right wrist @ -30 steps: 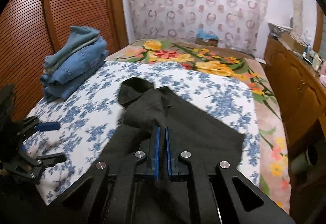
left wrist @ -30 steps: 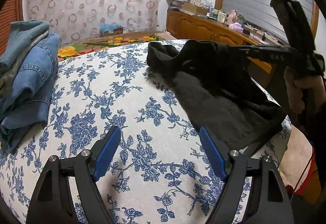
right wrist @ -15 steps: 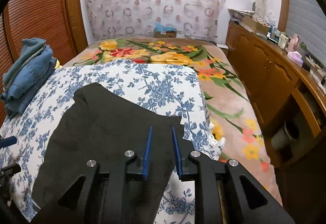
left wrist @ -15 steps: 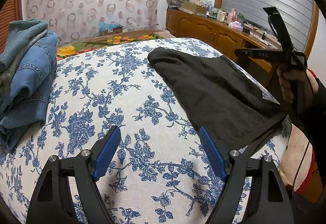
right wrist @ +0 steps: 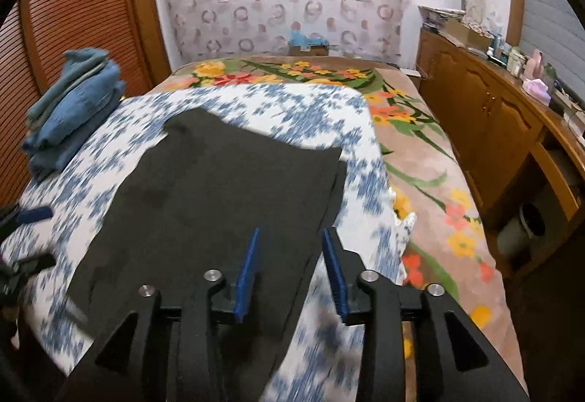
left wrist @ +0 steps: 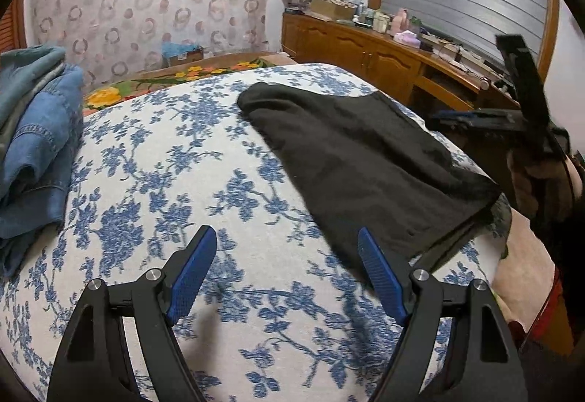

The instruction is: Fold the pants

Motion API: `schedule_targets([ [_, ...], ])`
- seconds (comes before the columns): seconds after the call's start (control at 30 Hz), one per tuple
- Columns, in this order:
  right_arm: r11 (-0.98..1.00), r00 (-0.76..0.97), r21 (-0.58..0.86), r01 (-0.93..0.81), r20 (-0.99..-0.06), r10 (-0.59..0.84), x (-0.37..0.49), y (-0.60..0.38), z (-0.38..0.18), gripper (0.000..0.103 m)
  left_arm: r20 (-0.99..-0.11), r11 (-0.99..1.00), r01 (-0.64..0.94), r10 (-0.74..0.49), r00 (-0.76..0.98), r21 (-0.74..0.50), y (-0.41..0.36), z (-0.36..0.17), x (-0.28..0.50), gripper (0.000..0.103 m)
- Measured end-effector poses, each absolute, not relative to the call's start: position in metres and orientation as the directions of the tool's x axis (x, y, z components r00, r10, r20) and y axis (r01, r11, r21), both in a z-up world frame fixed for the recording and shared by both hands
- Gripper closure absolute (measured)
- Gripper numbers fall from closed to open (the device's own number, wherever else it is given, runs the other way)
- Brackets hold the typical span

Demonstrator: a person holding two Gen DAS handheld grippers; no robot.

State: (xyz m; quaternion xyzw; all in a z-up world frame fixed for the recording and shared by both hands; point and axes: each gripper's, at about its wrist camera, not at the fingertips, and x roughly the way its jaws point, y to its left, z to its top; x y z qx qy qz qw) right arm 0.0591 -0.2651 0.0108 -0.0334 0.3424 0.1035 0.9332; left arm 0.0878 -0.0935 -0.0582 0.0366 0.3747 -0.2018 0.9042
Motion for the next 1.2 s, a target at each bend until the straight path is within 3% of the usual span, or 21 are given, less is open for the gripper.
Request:
schedule_targets([
  [0.4,0.972,0.736,0.034,-0.233,-0.647,0.199,-0.005,-0.267,0.002,0.059,-0.698,0.893,0.445,-0.361,0.619,-0.067,-0.113,-0.058,0.08,0.023],
  [0.53,0.968,0.725,0.043,-0.248,-0.655,0.214,-0.01,-0.264,-0.003,0.045,-0.704,0.887,0.458,-0.361,0.611,-0.058,-0.117,-0.06,0.078,0.023],
  [0.6,0.968,0.714,0.043,-0.247,-0.667,0.212,-0.009,-0.263,-0.007,0.043,-0.705,0.884,0.464,-0.367,0.606,-0.061,-0.117,-0.06,0.076,0.024],
  [0.87,0.975,0.716,0.011,-0.222,-0.677,0.17,-0.007,-0.259,-0.013,0.037,-0.719,0.851,0.519,-0.408,0.563,-0.077,-0.126,-0.064,0.07,0.061],
  [1.2,0.975,0.736,-0.003,-0.224,-0.657,0.167,-0.009,-0.255,-0.019,0.035,-0.749,0.819,0.568,-0.422,0.511,-0.074,-0.142,-0.072,0.066,0.065],
])
